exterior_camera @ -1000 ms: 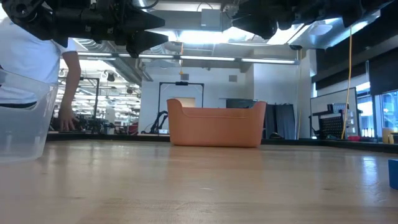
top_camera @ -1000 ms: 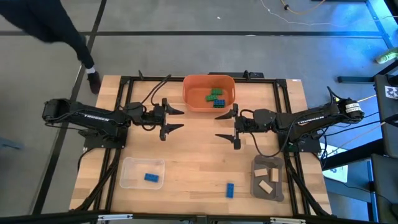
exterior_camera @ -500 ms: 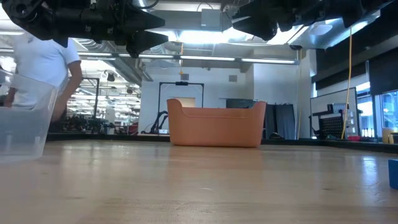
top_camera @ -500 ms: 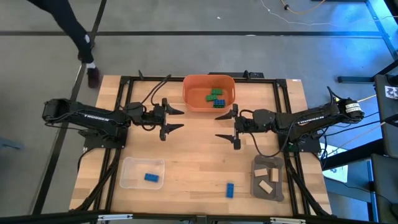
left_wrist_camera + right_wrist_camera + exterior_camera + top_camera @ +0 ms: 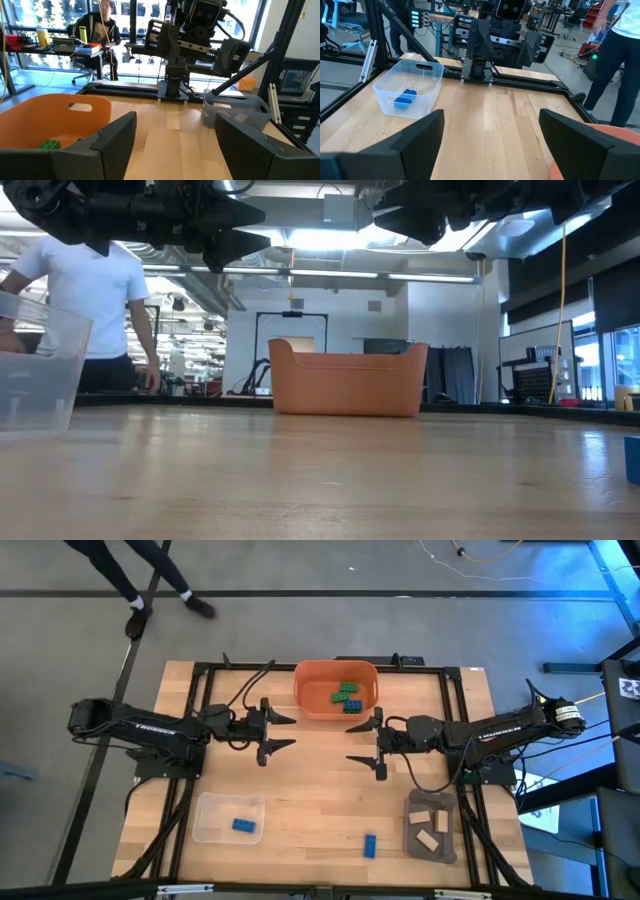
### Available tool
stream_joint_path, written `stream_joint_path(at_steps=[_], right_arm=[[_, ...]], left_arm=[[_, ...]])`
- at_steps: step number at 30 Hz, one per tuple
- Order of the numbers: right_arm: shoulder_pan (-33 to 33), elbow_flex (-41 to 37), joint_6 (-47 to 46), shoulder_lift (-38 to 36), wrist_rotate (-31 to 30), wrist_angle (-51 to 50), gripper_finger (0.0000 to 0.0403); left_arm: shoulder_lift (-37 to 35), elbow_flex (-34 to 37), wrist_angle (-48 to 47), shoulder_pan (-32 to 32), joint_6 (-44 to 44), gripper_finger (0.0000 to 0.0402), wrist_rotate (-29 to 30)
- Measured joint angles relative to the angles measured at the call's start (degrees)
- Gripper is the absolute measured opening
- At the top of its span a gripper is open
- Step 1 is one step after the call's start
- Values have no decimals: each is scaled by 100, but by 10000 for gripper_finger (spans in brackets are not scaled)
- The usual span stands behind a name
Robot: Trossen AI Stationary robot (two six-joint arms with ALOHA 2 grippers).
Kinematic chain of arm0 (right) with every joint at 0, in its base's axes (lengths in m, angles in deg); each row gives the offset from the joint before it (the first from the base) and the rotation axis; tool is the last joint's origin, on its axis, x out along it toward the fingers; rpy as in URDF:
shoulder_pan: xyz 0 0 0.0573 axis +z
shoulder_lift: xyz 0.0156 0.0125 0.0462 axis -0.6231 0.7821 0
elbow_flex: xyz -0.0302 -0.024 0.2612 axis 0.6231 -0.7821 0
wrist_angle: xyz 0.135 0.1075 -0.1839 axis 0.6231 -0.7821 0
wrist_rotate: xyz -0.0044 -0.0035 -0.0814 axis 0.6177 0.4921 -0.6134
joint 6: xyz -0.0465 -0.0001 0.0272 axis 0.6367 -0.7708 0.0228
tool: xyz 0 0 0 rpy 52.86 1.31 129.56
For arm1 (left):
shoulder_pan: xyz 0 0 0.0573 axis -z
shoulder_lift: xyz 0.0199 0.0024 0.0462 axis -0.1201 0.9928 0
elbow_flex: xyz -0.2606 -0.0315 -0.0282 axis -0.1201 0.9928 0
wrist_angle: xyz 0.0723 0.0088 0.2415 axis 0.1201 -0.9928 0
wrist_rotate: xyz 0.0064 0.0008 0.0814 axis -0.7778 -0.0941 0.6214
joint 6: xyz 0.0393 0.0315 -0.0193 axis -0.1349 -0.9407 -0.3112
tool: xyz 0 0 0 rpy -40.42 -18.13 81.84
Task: Sort & place blocks by color
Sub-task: Put the blue 8 stud game piece into the white transparent bin
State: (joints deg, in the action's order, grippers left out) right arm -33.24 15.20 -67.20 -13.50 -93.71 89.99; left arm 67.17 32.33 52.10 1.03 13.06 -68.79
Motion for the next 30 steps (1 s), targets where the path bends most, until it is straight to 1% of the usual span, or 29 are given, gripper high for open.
stream_joint_path(at_steps=[25,30], right_arm=[[-2,0,-10,0,0,-25,328],[-2,0,-164,0,0,-25,328]], left_arm=[[1,0,2,2,16,261,-3],[-1,0,22,2,189,261,-133]])
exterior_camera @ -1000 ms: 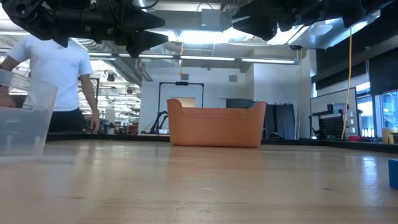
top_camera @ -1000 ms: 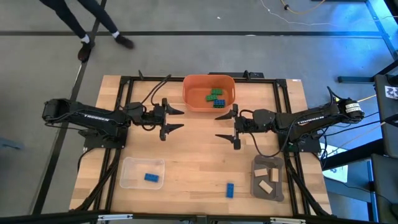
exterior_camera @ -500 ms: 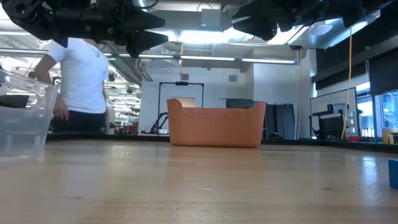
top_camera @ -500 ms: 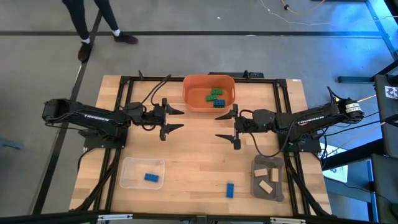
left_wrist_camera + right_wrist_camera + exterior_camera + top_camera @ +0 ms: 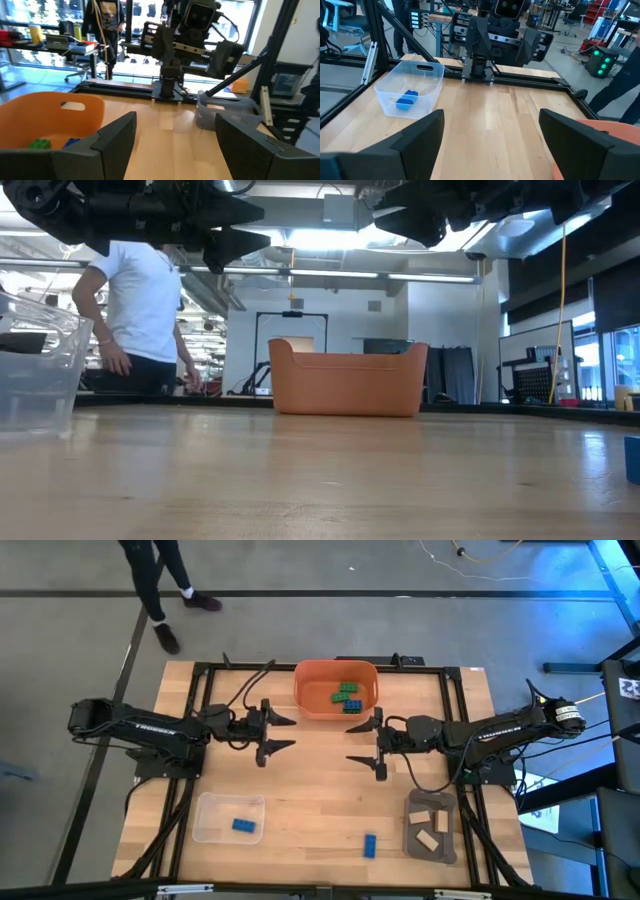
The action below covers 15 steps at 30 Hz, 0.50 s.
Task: Sort & place blocks by color
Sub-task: Put the blue 8 stud game piece into the white transparent bin
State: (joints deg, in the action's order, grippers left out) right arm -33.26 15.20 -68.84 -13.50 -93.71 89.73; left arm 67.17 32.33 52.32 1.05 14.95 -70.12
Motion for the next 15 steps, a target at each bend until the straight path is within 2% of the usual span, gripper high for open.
stream_joint_path(at_steps=[6,9,15], right_arm=[[0,0,-14,0,10,-3,328],[-2,0,-220,2,295,-52,328],[6,-1,-551,2,1432,-101,328]], left_arm=[[2,-1,34,0,114,261,-68],[2,-87,4,0,93,261,-165],[2,-356,-203,6,121,261,-1561]])
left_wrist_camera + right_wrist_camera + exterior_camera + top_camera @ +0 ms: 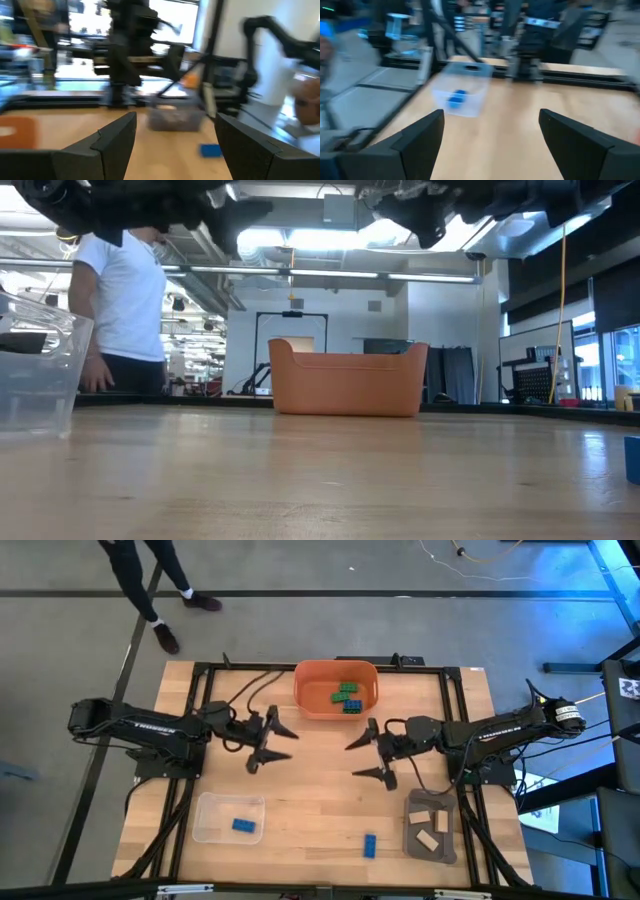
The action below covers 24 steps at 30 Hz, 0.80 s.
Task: Sort & place blocks by color
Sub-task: Put the blue 8 stud game piece into the white transparent bin
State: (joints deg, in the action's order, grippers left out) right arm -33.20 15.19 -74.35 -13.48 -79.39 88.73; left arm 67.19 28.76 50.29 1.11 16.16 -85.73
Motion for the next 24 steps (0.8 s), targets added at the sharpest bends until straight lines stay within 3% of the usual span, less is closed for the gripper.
stream_joint_path(at_steps=[2,5,10,13,16,20,24], right_arm=[[62,-1,-150,0,298,0,328],[310,1,-398,29,282,15,328],[1051,46,-1378,267,-664,-174,328],[1591,431,-2314,511,-1443,-1036,328],[2130,1100,-3222,895,-2227,-2272,328],[2703,2150,-4431,1522,-2838,-3708,328],[3118,3014,-5556,2159,-2984,-4798,328]], left_arm=[[-1,-18,-76,52,8,261,-335],[-1,-18,-104,126,5,261,-293],[-2,-18,-409,253,15,261,997],[-2,-18,-647,361,140,261,1846],[0,-18,-742,442,279,261,2317],[-2,-18,-742,565,488,261,2443],[-1,-18,-719,730,603,261,2441]])
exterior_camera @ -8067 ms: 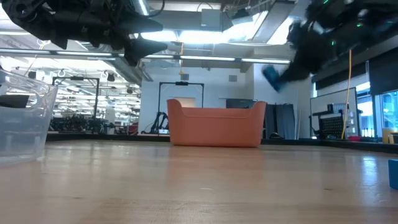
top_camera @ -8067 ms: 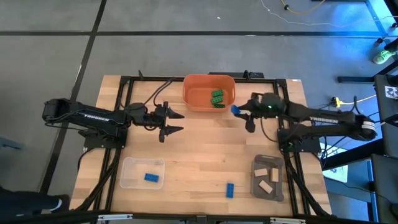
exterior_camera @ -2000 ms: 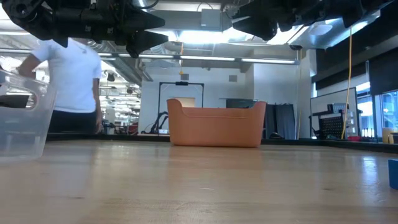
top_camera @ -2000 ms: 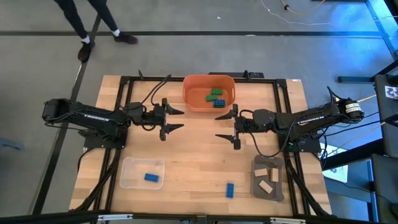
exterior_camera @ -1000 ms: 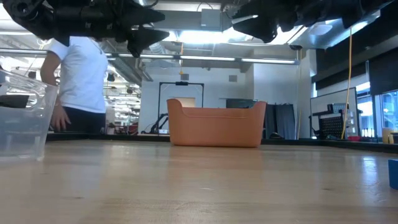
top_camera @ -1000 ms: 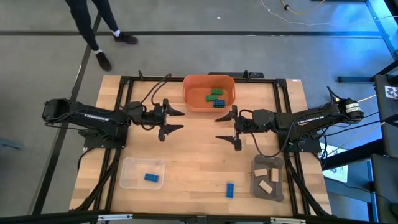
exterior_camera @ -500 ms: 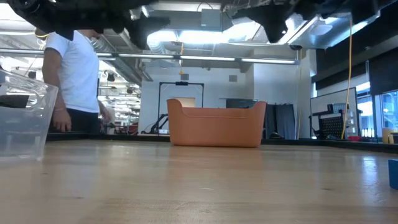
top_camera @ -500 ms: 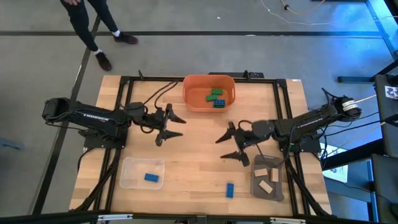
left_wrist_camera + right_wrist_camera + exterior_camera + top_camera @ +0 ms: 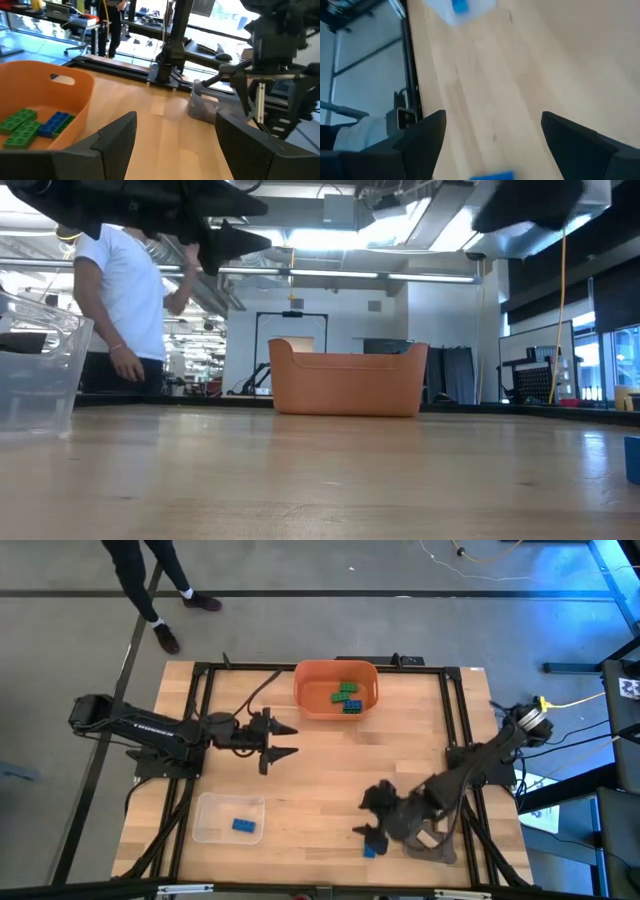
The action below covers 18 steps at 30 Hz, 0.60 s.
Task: Sort & place blocks by color
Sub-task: Put the blue 8 stud game piece into the white transparent bin
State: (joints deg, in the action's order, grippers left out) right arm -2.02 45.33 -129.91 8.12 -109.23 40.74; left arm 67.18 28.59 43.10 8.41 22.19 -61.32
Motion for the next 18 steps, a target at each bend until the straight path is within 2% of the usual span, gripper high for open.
stream_joint_path(at_steps=[6,9,12,18], right_arm=[[371,929,-1405,753,19,-1406,328],[446,1299,-2239,1037,237,-2028,328],[515,1548,-2956,1308,470,-2372,328],[627,1790,-3744,1805,866,-2529,328]], left_arm=[[-1,0,2,197,101,261,20],[-1,0,2,256,146,261,22],[0,0,-4,269,157,261,92],[-1,0,50,268,147,261,278]])
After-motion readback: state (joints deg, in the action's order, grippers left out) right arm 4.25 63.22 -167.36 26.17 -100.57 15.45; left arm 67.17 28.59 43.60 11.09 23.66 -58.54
